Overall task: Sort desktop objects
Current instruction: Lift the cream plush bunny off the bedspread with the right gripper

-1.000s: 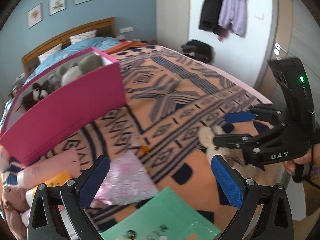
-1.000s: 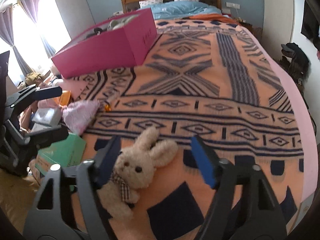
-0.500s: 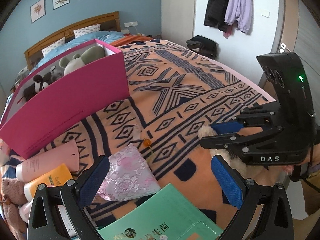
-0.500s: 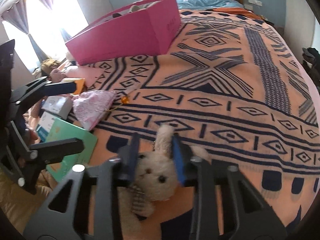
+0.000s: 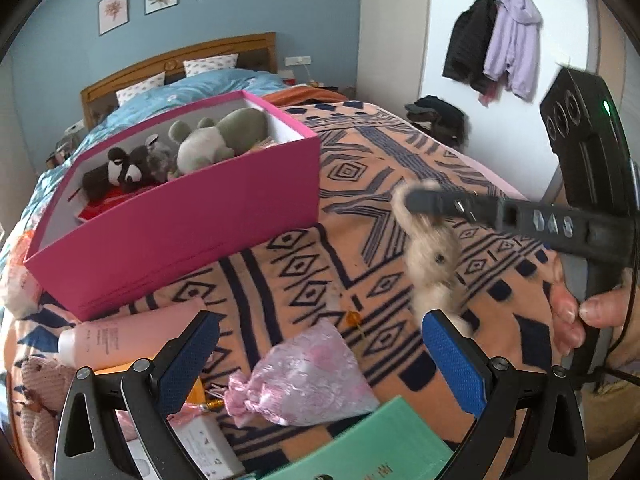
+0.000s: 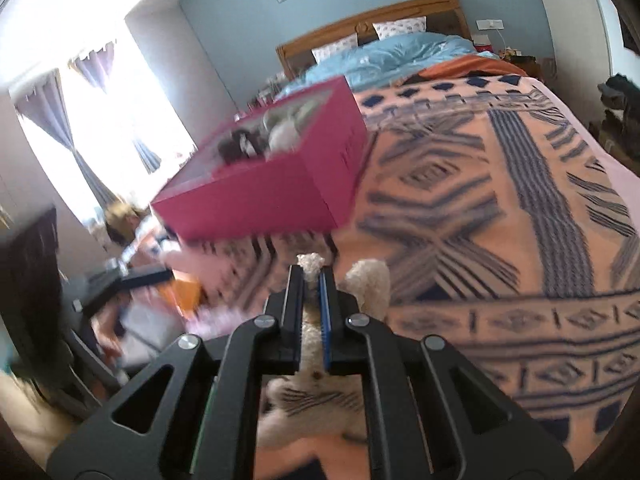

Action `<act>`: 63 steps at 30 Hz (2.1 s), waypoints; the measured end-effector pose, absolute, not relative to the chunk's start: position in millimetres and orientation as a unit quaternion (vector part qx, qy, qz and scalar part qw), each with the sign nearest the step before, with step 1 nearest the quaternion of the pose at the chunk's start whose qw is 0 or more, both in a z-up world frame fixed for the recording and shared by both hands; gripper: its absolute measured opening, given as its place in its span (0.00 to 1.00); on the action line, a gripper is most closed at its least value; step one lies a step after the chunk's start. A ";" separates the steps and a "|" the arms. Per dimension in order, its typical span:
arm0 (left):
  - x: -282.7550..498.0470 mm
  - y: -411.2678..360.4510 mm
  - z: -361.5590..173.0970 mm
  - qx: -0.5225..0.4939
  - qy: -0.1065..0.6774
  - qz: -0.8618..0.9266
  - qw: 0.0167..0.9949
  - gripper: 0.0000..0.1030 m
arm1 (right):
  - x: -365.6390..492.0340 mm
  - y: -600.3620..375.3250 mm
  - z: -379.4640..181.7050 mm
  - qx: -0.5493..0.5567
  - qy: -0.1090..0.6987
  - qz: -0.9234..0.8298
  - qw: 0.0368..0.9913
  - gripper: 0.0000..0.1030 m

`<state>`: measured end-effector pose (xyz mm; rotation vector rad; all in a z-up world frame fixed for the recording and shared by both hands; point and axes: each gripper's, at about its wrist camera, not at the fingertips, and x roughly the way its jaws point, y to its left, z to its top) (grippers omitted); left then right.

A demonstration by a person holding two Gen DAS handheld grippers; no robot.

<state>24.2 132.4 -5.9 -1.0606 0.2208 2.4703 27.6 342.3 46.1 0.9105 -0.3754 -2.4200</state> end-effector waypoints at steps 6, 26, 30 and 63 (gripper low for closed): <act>7.9 132.4 -15.8 -0.401 0.075 0.889 0.208 1.00 | -5.9 317.9 58.4 0.311 -0.192 -0.885 0.288 0.09; -55.8 133.1 -24.0 -0.427 0.093 0.892 0.114 0.88 | 1.8 350.2 27.8 0.361 -0.071 -0.904 0.216 0.20; -60.4 139.0 -26.3 -0.430 0.097 0.890 0.118 0.88 | 10.0 347.1 28.7 0.352 -0.021 -0.910 0.218 0.54; -14.3 160.9 -15.3 -0.450 0.085 0.823 0.338 0.73 | 37.3 365.4 -4.5 0.454 -0.143 -0.843 0.250 0.55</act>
